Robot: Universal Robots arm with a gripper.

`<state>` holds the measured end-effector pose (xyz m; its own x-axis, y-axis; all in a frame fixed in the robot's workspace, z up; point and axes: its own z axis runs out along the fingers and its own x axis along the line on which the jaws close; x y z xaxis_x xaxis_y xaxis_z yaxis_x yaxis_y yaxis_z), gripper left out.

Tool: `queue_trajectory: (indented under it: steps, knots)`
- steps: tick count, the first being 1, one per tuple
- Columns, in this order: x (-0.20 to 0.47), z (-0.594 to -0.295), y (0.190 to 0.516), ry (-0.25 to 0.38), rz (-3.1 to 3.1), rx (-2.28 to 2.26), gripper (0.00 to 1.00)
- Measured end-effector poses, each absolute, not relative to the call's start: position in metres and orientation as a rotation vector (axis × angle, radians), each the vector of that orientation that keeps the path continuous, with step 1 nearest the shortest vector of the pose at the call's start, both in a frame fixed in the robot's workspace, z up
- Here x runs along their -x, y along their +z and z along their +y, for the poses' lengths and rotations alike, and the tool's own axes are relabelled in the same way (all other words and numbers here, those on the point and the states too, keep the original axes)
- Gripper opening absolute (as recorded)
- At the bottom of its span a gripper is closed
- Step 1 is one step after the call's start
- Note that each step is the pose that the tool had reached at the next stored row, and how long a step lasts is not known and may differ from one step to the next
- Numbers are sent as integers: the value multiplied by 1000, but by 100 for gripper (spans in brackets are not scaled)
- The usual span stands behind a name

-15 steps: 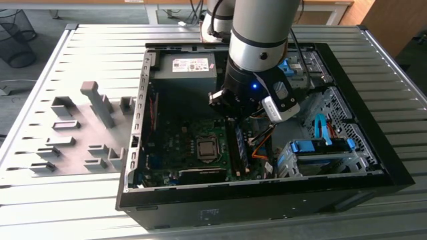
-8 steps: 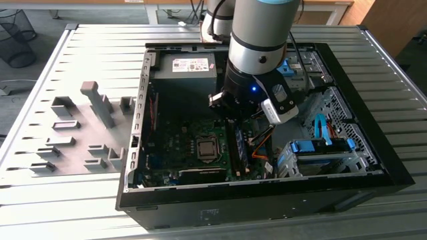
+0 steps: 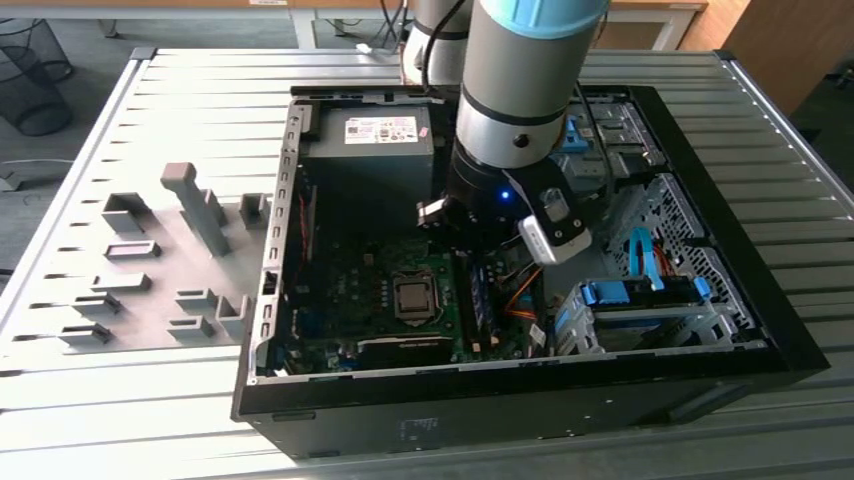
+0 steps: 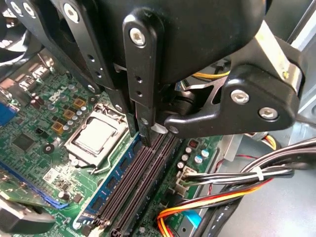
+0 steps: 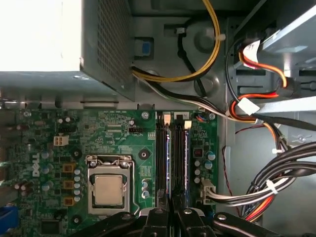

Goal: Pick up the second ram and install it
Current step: 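Insert the second ram into the second slot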

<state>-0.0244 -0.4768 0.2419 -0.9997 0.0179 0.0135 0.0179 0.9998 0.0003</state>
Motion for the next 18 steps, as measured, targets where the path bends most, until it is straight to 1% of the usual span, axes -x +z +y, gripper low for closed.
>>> queue_trajectory:
  steps: [13,18]
  knots:
    - [25,-477,224,-1,-3128,39,14]
    - [25,-477,224,-1,-3128,40,14]
